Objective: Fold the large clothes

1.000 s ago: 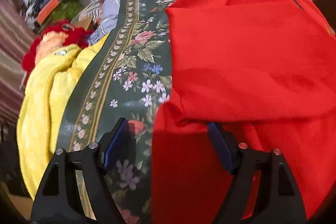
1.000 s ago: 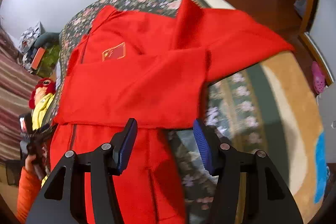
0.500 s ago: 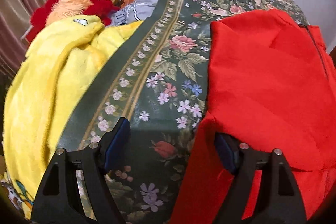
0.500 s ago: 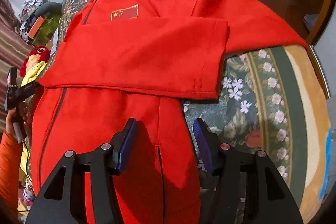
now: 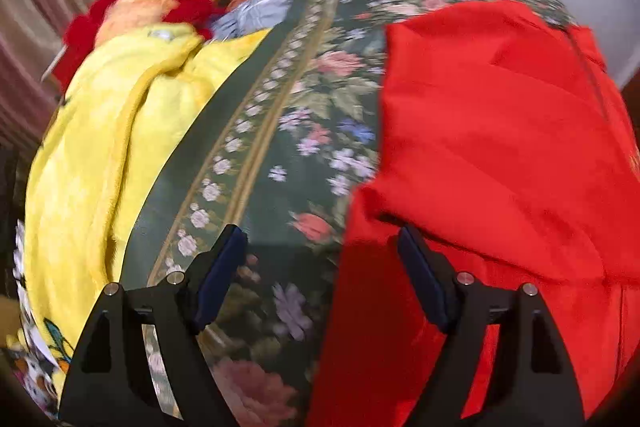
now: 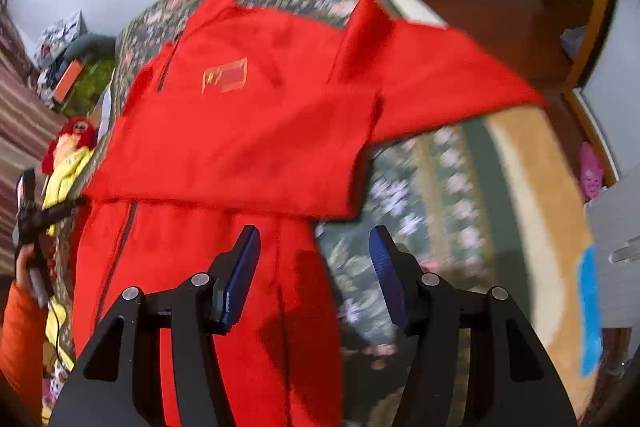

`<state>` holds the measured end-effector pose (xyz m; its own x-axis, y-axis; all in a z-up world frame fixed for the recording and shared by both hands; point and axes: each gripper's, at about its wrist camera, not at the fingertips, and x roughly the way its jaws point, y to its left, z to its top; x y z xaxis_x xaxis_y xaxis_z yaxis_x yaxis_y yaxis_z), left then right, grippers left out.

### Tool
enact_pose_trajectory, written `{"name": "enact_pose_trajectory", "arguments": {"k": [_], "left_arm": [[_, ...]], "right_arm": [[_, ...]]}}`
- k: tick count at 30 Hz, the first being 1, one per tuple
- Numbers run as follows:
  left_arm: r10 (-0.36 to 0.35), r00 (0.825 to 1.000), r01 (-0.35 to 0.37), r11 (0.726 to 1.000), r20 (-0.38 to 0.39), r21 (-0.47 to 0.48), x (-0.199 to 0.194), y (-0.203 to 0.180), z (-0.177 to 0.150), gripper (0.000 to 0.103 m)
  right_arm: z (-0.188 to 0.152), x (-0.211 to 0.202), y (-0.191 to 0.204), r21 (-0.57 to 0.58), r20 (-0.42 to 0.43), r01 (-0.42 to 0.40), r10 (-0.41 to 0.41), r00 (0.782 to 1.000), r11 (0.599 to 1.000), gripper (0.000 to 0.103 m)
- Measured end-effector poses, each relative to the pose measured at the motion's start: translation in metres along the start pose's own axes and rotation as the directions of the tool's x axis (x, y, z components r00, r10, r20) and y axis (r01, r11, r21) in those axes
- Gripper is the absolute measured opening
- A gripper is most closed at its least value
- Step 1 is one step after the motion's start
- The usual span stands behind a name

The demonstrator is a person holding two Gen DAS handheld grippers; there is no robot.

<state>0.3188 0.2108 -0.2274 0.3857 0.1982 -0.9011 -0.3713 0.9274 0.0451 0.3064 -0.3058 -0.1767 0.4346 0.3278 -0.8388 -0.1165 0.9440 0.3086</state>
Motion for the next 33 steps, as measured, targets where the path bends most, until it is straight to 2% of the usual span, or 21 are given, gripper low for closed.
{"name": "enact_pose_trajectory", "arguments": {"k": [3, 5, 11, 15, 22, 28, 33], "left_arm": [[-0.012, 0.998, 0.008, 0.997, 0.06, 0.073, -0.022, -0.016, -0.006, 0.079], [-0.05, 0.994, 0.04, 0.994, 0.098, 0.101, -0.038, -0.027, -0.006, 0.079], [-0.193, 0.971, 0.179, 0.978, 0.144, 0.108, -0.071, -0.056, 0.007, 0.079], [-0.248, 0.953, 0.228, 0.966, 0.177, 0.126, -0.082, -0.08, 0.013, 0.079], [-0.32, 0.936, 0.298, 0.943, 0.148, 0.15, -0.076, -0.114, 0.013, 0.079], [-0.338, 0.935, 0.318, 0.934, 0.112, 0.159, -0.06, -0.128, 0.008, 0.079], [-0.33, 0.937, 0.311, 0.937, 0.112, 0.157, -0.052, -0.13, 0.007, 0.079]], "right_arm": [[0.011, -0.013, -0.013, 0.04, 0.047, 0.01, -0.012, 0.999, 0.999, 0.053], [0.018, -0.021, -0.024, 0.073, 0.068, 0.015, -0.02, 0.997, 0.997, 0.053], [0.043, -0.022, -0.057, 0.184, 0.104, 0.022, -0.041, 0.994, 0.983, 0.053], [0.055, -0.005, -0.08, 0.26, 0.082, 0.003, -0.025, 0.996, 0.966, 0.053], [0.059, 0.047, -0.138, 0.458, -0.006, 0.0, 0.003, 1.0, 0.889, 0.053], [0.066, 0.06, -0.164, 0.539, 0.071, -0.064, 0.031, 0.997, 0.84, 0.056], [0.076, 0.071, -0.18, 0.605, 0.102, -0.088, 0.032, 0.994, 0.791, 0.055]]}}
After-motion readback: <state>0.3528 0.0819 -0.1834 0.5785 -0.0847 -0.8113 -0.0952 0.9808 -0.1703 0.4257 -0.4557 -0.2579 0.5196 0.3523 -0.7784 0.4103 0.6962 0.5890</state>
